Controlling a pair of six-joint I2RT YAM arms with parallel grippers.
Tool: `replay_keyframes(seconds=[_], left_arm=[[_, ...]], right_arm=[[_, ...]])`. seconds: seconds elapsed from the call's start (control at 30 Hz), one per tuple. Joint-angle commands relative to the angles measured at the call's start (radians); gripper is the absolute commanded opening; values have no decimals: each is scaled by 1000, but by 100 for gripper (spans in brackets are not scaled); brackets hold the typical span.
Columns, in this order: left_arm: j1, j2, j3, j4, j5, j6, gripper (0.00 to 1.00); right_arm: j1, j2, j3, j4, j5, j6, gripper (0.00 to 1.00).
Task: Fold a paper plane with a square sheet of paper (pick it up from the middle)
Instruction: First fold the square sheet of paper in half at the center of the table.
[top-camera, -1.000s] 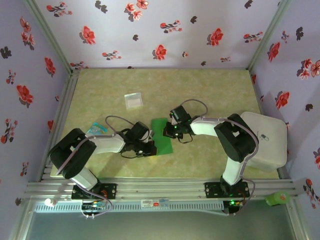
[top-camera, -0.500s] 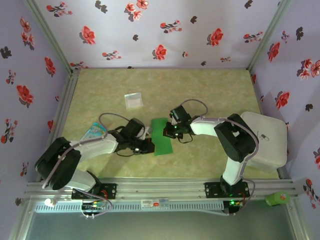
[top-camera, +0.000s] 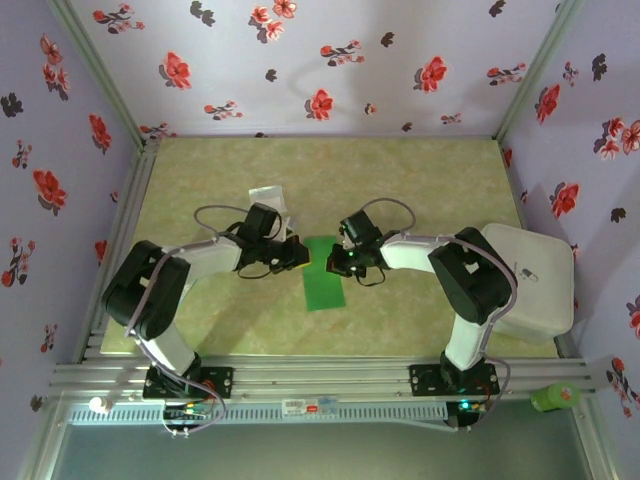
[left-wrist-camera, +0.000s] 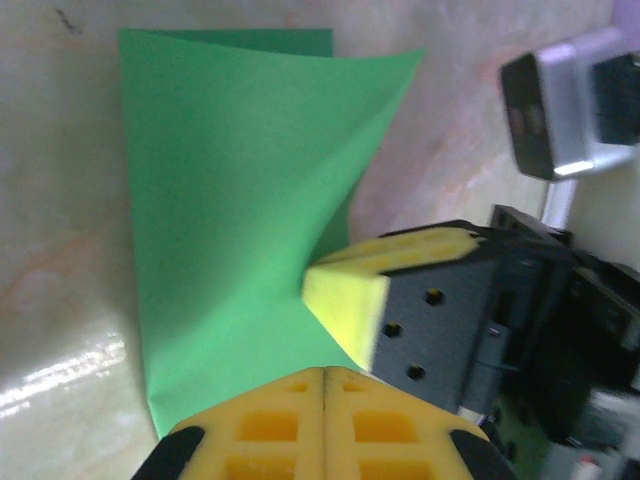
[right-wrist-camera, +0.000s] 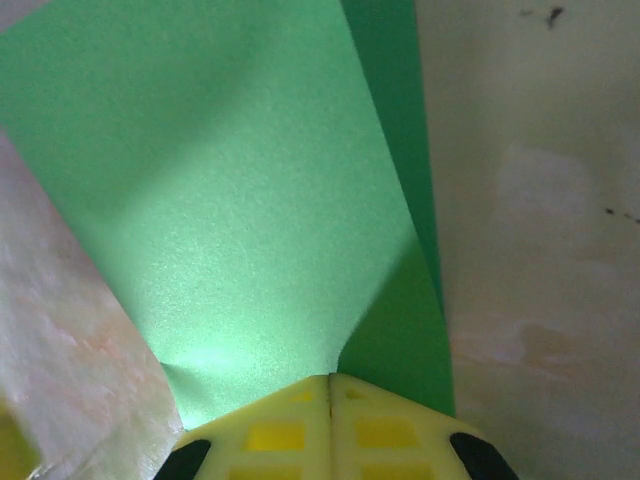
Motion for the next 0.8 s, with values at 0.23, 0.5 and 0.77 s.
replay_keyframes(seconds=[0.23, 0.5, 0.77], left_arm=[[16, 146, 15, 34, -42, 21, 3], [22, 177, 23, -25, -51, -29, 2], [26, 84, 157, -136, -50, -11, 4]], right_arm=[[-3, 68, -34, -177, 95, -30, 0], [-3, 72, -33, -185, 98, -30, 0], [-3, 73, -33, -186, 104, -31, 0]])
